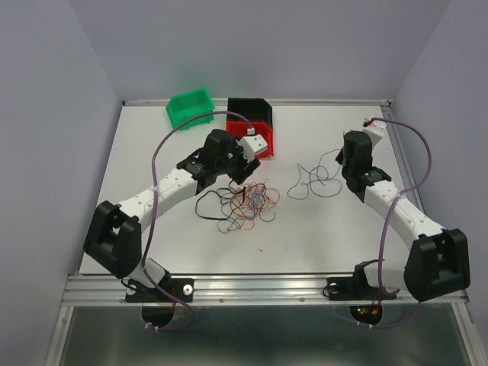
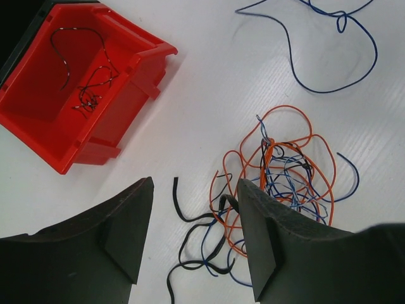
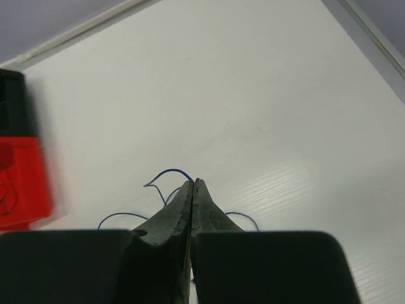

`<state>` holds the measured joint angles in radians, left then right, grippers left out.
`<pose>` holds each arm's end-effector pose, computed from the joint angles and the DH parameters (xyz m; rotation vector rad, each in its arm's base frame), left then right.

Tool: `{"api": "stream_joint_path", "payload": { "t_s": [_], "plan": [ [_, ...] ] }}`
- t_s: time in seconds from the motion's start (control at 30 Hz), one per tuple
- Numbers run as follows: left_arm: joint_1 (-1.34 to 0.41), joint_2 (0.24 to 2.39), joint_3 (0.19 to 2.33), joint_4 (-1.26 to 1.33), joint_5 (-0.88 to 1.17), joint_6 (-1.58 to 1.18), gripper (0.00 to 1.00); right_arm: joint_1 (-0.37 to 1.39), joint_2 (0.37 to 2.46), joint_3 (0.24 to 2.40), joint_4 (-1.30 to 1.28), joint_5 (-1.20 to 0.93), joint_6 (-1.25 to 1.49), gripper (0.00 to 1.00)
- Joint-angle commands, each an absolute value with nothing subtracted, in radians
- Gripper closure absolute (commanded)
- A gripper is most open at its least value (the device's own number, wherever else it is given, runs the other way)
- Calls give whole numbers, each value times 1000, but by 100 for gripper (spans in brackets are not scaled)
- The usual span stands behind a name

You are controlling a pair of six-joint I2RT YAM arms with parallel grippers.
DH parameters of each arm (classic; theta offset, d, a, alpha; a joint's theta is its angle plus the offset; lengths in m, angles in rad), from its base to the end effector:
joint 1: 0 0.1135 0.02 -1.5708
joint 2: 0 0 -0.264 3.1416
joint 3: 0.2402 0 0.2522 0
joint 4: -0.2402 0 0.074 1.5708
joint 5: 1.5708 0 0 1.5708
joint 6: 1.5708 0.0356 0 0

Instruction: Untangle the cables

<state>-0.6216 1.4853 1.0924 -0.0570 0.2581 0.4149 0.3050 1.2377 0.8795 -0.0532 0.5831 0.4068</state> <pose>0.2746 -0.2079 0.2910 1.1435 1.6731 -0.3915 0.2722 0.0651 0.2918 0.4637 1.8553 -0.0998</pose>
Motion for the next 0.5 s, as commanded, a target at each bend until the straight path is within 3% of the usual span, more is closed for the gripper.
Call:
{"api": "stream_joint_path", "payload": {
  "t_s": [0.0,0.07,0.13,0.2,0.33,0.47],
  "plan": [
    [-623,1480,1095,-43,264,407,33,183,1295,833,-48,529,479,100],
    [-624,1491,1098,-49,275,406,33,176,1302,824,-48,520,480,71],
    [-626,1508,1109,-69,297,413,32,176,1283,821,-45,418,465,29],
    [-626,1525,1120,-86,311,414,32,176,1240,804,-17,338,439,25],
    [-626,1548,1131,-94,304,417,32,176,1230,779,-9,206,385,0],
    [-629,1551,1132,-97,302,420,32,176,1339,802,-17,245,408,0]
  ]
}}
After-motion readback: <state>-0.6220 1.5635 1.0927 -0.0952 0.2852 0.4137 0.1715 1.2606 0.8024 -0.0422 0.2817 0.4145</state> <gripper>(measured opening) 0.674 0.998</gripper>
